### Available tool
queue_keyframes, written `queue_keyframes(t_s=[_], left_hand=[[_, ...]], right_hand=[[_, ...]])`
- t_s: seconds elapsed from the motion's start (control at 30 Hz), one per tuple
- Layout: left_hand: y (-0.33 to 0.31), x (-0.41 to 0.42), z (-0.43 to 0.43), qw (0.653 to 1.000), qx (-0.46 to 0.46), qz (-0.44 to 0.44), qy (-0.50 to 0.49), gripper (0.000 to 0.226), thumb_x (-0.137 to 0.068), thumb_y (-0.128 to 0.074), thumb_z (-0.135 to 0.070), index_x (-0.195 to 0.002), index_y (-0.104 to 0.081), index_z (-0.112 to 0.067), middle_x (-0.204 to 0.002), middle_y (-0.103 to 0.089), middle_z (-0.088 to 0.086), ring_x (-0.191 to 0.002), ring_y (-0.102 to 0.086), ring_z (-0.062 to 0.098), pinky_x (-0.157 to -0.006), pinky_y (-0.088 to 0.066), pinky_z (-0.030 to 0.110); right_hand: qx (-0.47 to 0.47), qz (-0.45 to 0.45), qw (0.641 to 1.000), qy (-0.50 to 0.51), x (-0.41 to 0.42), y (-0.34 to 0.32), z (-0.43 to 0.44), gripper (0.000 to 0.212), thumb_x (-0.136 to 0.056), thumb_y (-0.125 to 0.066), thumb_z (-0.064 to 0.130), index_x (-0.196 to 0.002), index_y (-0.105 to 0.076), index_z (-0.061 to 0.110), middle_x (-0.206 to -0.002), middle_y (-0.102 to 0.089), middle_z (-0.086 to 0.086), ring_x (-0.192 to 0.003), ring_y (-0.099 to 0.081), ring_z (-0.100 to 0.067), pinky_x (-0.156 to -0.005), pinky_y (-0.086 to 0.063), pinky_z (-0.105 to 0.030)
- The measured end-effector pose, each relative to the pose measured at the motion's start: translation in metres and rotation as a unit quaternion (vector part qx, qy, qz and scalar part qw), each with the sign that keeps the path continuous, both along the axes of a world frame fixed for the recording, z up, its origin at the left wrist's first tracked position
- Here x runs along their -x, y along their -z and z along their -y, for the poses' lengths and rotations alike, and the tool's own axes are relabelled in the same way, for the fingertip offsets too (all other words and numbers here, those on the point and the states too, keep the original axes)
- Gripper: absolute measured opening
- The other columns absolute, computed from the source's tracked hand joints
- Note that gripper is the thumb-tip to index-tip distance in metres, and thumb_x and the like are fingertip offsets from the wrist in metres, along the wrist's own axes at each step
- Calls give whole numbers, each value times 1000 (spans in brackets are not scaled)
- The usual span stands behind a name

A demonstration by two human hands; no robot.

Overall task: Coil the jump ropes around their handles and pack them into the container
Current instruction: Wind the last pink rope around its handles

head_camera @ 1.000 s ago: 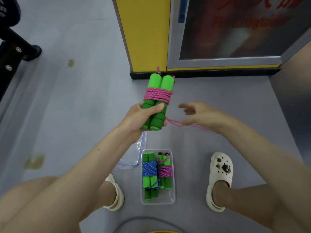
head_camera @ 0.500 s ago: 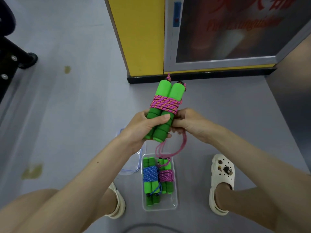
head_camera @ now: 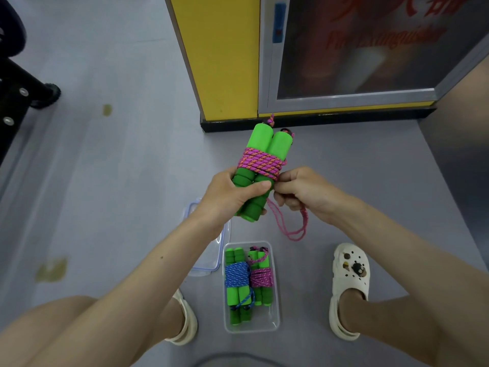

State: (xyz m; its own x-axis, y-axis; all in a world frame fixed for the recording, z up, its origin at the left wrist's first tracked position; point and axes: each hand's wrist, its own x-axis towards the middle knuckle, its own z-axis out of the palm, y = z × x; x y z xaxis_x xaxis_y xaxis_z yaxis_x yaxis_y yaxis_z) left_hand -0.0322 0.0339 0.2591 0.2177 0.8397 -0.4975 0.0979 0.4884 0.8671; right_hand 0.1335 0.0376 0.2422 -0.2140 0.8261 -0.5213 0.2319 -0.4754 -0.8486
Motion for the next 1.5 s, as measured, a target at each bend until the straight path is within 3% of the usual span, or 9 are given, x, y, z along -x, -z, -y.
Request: queue_keyframes(t_s=[0.07, 0.17, 0.3, 0.57, 0.77, 0.93, 1.13, 1.37, 1.5], left_hand=[[3, 1, -1, 1000, -12, -25, -13, 32, -80, -75, -11, -107, -59, -2, -87, -69, 18, -61, -69, 27, -52, -56, 30], [12, 4, -7, 989, -81, -125, -13, 34, -77, -79, -21, -103, -59, -10, -89, -69, 12, -72, -70, 28, -64, -60, 40], [15, 3, -6, 917, -211, -334, 45, 45, -74, -77, -40, -107, -55, -20, -85, -64, 0, -77, -62, 20, -67, -54, 35], [16, 0, -1, 871, -232, -426, 77, 55, -80, -70, -45, -122, -44, -23, -90, -65, 5, -78, -62, 30, -70, -52, 41], [22, -7, 9, 861, -275, -403, 145, 67, -83, -60, -8, -140, -26, -19, -90, -56, 4, -78, -57, 31, -62, -39, 34], [23, -6, 15, 780, -322, -520, 133, 71, -88, -54, -5, -148, -18, -17, -112, -56, 9, -91, -56, 25, -65, -38, 32], [27, -10, 18, 731, -324, -583, 142, 81, -91, -52, -12, -152, 2, -11, -123, -51, 6, -99, -52, 21, -64, -31, 29], [29, -10, 15, 741, -342, -565, 121, 83, -90, -56, -14, -152, -2, -11, -127, -51, 7, -104, -50, 22, -66, -31, 28], [35, -10, 14, 806, -373, -445, 111, 89, -78, -64, -1, -151, -15, -9, -132, -47, 14, -112, -45, 29, -79, -41, 34]], right_hand=[[8, 4, 1000, -6, -2, -1, 0, 22, -96, -49, 8, -79, -63, 4, -51, -53, -2, -37, -34, -7, -42, -29, -19], [6, 20, 1000, -11, -4, -3, 1, 24, -97, -50, 16, -88, -68, 2, -50, -50, -1, -38, -35, -6, -44, -30, -19], [-6, 36, 999, -27, -1, -4, 2, 26, -98, -49, 18, -90, -68, 3, -51, -48, 0, -40, -33, -7, -45, -28, -20], [-15, 39, 996, -76, 7, -4, 5, 21, -96, -47, 5, -106, -64, -4, -63, -58, -1, -42, -39, -4, -45, -33, -16], [-12, 29, 998, -61, 7, 1, 6, 22, -97, -40, 0, -106, -60, 2, -68, -64, -5, -43, -43, -5, -45, -37, -16], [-15, 16, 998, -66, 12, 0, 4, 20, -98, -48, 10, -96, -63, -3, -64, -66, -8, -42, -48, -7, -44, -40, -17], [-31, 29, 995, -85, 18, -2, 6, 23, -98, -47, 10, -100, -63, -6, -65, -62, -7, -44, -40, -8, -47, -33, -19], [-26, 0, 998, -64, 21, -3, 8, 27, -100, -42, 13, -94, -61, -5, -60, -56, -4, -40, -33, -4, -46, -27, -19], [-33, -6, 999, -16, 21, -3, 5, 41, -96, -50, 38, -66, -53, 10, -51, -47, 0, -40, -30, -5, -44, -25, -17]])
